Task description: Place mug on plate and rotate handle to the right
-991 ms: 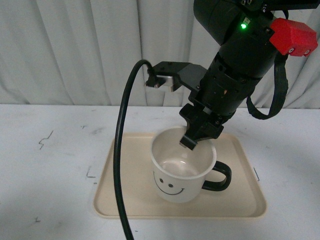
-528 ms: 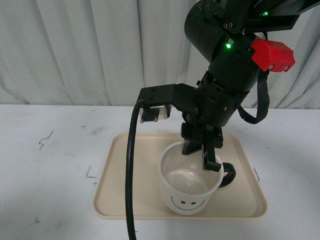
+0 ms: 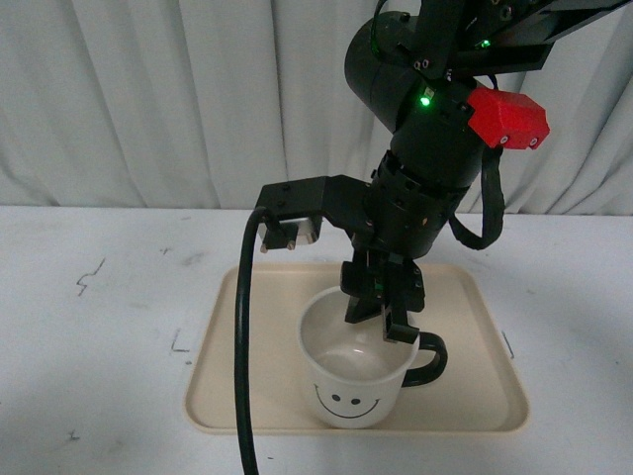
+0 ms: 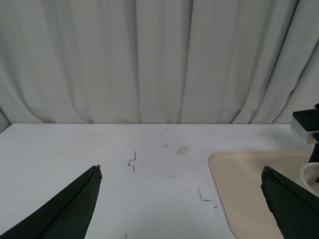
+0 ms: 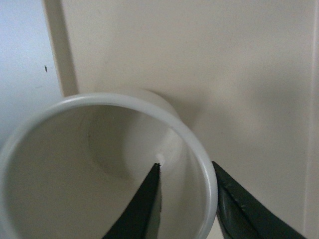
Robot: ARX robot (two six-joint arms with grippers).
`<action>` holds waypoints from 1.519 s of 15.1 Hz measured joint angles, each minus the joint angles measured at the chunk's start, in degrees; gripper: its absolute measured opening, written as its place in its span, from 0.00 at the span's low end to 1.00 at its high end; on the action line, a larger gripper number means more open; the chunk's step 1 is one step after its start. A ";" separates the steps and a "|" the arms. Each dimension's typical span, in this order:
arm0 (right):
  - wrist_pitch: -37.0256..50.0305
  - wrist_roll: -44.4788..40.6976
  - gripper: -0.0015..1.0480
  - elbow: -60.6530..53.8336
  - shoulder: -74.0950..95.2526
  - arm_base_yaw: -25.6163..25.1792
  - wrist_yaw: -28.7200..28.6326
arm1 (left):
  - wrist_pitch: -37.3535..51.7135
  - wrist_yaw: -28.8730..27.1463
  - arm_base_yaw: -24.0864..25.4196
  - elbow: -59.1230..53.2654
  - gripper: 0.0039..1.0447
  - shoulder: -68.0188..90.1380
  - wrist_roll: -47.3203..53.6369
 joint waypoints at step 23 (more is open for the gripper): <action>94.90 59.87 0.02 -95.23 -74.84 -20.83 18.56 | 0.00 -0.02 0.00 -0.02 0.94 0.00 -0.02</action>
